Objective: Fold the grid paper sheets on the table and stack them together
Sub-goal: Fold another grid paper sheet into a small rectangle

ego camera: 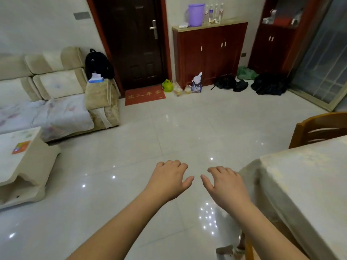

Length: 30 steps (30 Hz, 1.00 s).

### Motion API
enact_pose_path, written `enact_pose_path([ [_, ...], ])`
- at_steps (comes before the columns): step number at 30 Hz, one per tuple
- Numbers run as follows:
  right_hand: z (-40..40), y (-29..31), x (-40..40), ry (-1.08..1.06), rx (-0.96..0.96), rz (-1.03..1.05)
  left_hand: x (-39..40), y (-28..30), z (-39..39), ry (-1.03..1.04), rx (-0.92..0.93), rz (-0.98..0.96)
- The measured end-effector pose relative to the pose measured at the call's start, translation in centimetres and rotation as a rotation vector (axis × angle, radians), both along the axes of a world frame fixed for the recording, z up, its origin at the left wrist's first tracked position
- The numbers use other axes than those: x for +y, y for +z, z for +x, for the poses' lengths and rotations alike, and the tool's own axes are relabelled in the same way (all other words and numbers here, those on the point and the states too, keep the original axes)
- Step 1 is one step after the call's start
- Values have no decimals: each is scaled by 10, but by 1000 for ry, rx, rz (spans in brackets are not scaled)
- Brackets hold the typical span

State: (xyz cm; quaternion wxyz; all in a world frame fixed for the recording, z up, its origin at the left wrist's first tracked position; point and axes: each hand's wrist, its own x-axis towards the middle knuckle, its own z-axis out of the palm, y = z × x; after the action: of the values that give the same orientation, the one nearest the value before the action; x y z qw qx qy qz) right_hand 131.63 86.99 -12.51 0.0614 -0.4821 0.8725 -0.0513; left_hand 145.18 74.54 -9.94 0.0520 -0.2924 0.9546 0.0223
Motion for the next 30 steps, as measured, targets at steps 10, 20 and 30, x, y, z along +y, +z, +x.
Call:
enact_pose_path([
  [10, -63, 6, -123, -42, 63, 93, -131, -6, -76, -99, 116, 35],
  [20, -137, 22, -195, -302, 70, 24, -235, 3, -194, -388, 147, 19],
  [30, -284, -12, -190, -569, 34, 45, -240, -27, -374, -653, 120, 26],
])
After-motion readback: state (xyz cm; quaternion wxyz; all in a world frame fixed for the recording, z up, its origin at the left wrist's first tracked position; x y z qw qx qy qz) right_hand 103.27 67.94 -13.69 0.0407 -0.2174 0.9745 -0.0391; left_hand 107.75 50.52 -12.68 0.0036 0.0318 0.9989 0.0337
